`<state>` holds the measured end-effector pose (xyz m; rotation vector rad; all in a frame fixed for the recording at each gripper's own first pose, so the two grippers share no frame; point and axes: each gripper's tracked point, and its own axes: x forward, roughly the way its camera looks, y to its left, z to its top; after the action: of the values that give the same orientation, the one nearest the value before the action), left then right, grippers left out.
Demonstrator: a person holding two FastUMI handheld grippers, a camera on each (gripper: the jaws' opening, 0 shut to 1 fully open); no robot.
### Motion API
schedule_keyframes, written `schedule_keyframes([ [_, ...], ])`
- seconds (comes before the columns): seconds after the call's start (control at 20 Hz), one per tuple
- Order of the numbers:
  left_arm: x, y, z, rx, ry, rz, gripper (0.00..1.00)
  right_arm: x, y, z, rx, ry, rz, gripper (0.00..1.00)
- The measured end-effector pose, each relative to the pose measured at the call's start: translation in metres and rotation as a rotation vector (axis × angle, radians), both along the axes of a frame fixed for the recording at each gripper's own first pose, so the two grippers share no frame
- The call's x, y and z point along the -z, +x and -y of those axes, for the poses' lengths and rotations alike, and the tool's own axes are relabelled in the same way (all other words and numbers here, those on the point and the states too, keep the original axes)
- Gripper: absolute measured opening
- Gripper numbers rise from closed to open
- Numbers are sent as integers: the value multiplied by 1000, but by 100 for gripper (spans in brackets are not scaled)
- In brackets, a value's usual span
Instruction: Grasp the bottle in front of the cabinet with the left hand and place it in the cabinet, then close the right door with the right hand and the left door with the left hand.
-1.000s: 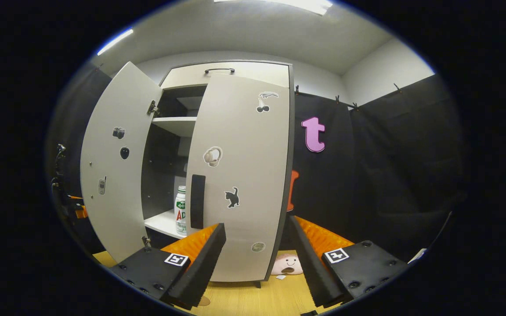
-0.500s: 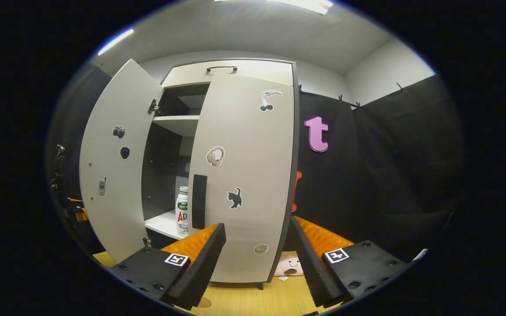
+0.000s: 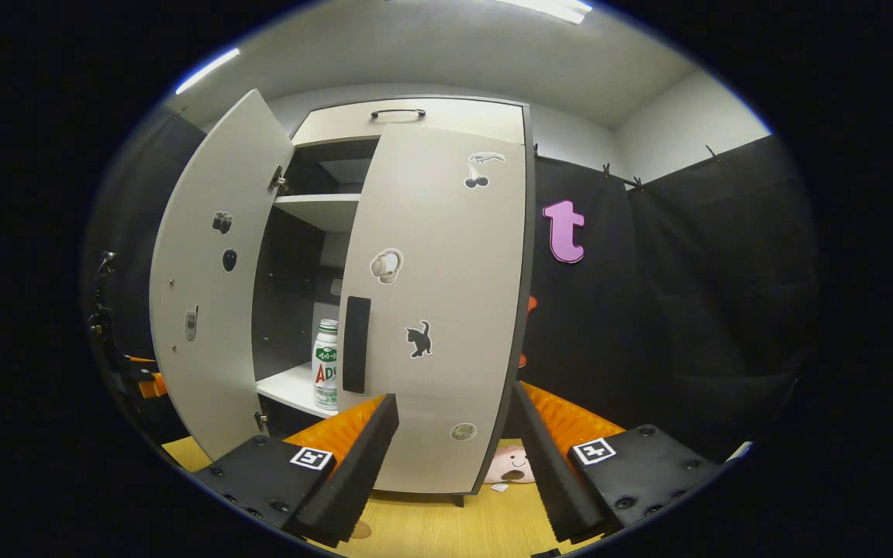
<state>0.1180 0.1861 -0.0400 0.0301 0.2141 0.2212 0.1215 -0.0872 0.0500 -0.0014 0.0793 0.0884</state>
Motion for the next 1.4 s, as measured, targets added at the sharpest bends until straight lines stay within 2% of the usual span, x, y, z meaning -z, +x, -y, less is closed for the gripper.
schedule_keyframes([
  [0.35, 11, 12, 62, 129, 6, -23, 94, 2, -12, 23, 35, 1, 0, 96],
  [0.5, 20, 21, 85, 168, -18, -35, 94, -2, -15, 39, 58, 0, 8, 96],
  [0.6, 29, 31, 101, 201, -39, -47, 90, -2, -18, 47, 71, -4, 9, 96],
  [0.65, 35, 36, 112, 225, -57, -54, 94, -2, -19, 51, 77, -6, 9, 96],
  [0.75, 45, 46, 134, 265, -89, -68, 94, -1, -21, 57, 88, -8, 7, 96],
  [0.95, 60, 65, 153, 285, -51, -96, 94, -5, -22, 70, 107, -12, 13, 96],
  [1.4, 70, 98, 168, 307, -44, -105, 94, -5, -16, 91, 155, -22, 12, 96],
])
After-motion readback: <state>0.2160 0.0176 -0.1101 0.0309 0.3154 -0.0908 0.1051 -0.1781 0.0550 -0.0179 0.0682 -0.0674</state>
